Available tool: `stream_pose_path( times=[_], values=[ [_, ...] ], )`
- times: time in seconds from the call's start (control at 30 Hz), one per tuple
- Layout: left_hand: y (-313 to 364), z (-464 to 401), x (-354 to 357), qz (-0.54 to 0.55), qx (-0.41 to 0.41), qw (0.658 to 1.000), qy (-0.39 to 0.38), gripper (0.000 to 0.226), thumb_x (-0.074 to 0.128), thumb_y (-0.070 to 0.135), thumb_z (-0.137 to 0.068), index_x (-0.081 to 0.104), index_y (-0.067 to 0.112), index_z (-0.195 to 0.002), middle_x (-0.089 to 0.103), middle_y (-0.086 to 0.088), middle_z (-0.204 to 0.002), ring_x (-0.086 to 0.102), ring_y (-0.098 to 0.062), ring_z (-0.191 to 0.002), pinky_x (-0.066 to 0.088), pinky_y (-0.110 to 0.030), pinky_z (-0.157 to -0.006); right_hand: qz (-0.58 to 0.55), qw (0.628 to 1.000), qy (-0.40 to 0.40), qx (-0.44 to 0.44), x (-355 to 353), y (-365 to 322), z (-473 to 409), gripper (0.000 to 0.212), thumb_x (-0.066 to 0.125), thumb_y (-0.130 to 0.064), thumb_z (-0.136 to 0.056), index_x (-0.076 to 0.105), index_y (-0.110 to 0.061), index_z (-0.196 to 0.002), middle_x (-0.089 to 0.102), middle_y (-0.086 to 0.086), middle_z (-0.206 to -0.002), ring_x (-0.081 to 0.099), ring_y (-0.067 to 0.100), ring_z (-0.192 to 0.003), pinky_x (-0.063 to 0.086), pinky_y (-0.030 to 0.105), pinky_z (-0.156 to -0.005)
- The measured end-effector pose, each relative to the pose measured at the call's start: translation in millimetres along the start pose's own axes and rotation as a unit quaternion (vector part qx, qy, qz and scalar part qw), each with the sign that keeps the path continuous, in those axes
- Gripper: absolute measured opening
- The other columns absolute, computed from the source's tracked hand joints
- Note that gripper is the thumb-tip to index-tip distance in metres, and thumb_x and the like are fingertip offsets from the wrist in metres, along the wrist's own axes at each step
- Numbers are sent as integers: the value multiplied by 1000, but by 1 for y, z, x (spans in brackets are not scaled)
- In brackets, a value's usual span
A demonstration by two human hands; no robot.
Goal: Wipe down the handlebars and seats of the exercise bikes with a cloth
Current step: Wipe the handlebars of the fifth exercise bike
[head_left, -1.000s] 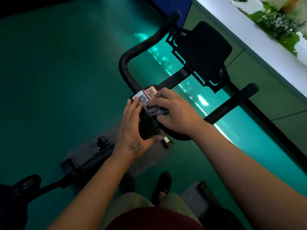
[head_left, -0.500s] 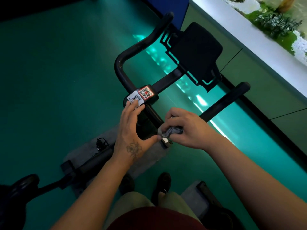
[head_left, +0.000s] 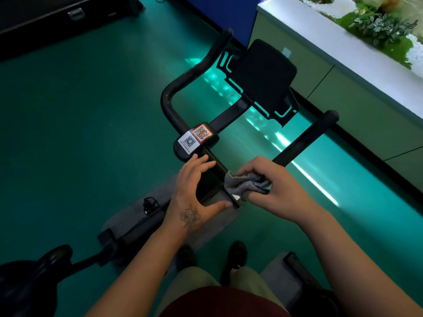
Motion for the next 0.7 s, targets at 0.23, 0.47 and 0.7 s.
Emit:
stream_pose_path(
  times=[0.23,0.47,0.7],
  values=[
    [-2,26,0,101,-49,994,-17,71,93,44,-77,62,28,-139,60,14,-139,58,-15,-135,52,-43,-111,-102,994,-26,16,23,-8,1,52,89,-9,-81,63,-22,-124,66,-10,-113,67,16,-106,55,35,-91],
    [-10,65,-10,174,-143,969,100,52,91,33,-81,68,18,-125,75,6,-120,72,-17,-114,60,-43,-98,-132,985,-104,-33,54,-14,-7,52,92,-21,-82,62,-21,-125,65,-7,-119,66,18,-111,53,29,-93],
    [-19,118,-18,258,-216,915,223,40,88,16,-81,68,16,-115,77,-5,-112,74,-20,-108,59,-32,-92,-174,955,-232,-66,94,-30,-17,35,77,-32,-96,63,-22,-127,66,-7,-121,65,20,-115,52,32,-98]
  ],
)
Point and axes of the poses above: each hand's wrist, its own z-axis away from the middle knuckle, its own x-axis out of the palm, y = z × x, the point moved 8 cm from there along -z, towards the middle knuckle
